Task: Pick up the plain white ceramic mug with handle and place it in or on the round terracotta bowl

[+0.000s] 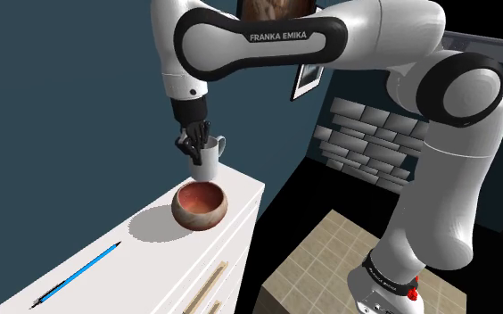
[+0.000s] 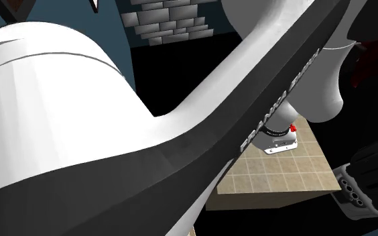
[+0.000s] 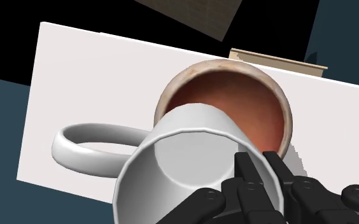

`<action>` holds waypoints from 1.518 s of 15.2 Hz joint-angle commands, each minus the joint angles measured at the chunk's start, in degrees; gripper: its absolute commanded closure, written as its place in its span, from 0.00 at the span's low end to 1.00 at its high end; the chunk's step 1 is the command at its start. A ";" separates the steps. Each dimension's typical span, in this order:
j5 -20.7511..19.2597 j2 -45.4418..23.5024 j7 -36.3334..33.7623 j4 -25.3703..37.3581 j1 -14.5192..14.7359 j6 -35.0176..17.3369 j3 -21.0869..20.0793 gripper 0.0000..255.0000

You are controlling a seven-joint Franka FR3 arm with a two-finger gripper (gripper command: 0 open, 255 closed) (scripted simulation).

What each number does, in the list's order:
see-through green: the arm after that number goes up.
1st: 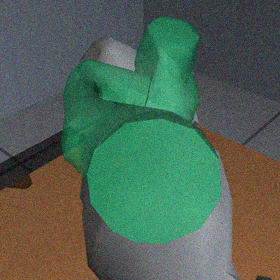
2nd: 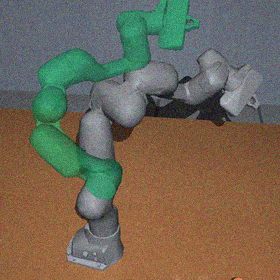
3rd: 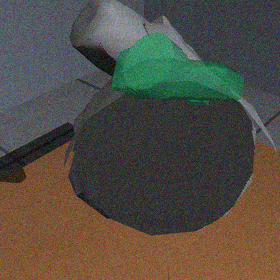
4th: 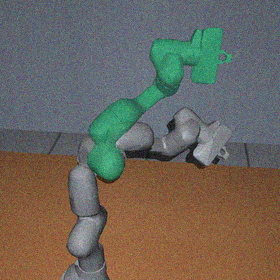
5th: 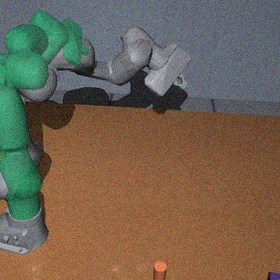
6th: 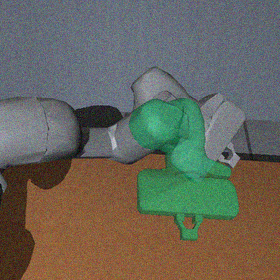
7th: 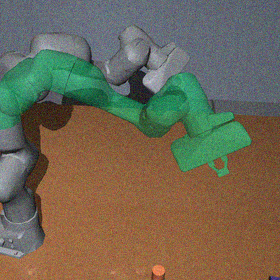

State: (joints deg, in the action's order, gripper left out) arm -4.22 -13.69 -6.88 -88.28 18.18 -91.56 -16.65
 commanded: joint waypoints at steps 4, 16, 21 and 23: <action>-0.06 -0.06 -0.02 -3.76 -0.17 -3.84 0.09 1.00; -0.27 -0.63 -0.21 -7.52 -0.23 -8.15 0.18 1.00; -0.27 -0.64 -0.17 -7.49 -0.26 -8.13 0.20 0.00; -0.27 -0.63 -0.21 -7.52 -0.23 -8.15 0.18 0.00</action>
State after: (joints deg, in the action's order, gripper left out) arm -4.49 -14.33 -7.06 -95.78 17.93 -99.71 -16.46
